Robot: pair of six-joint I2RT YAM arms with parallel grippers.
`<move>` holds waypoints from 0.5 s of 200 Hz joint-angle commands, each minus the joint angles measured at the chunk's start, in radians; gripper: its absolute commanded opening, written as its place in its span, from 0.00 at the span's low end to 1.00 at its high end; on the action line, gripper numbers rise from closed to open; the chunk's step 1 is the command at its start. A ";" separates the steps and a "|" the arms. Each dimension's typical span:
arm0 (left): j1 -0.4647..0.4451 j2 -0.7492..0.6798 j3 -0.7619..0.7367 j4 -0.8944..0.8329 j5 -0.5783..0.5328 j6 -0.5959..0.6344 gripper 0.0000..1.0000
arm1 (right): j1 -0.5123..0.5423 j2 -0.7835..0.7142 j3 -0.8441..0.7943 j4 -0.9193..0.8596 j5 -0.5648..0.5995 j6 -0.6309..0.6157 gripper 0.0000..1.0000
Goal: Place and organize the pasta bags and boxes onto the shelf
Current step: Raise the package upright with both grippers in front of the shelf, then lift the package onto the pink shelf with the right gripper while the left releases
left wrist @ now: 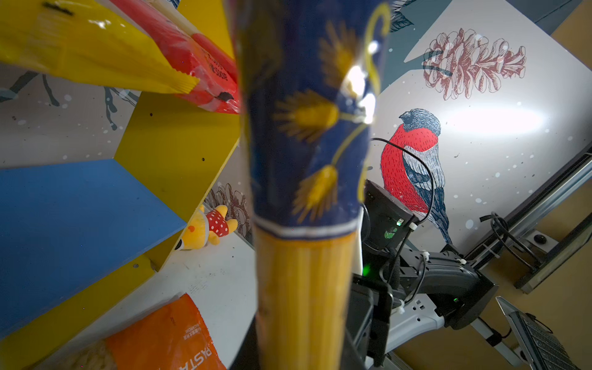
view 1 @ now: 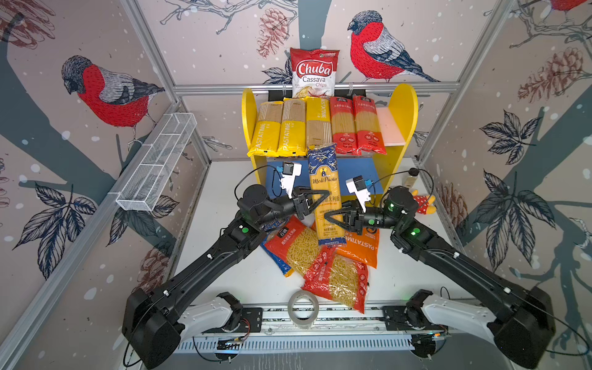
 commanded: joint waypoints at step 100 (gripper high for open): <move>0.002 0.036 0.197 0.050 -0.142 0.050 0.10 | -0.020 -0.104 -0.166 0.231 0.086 0.158 0.72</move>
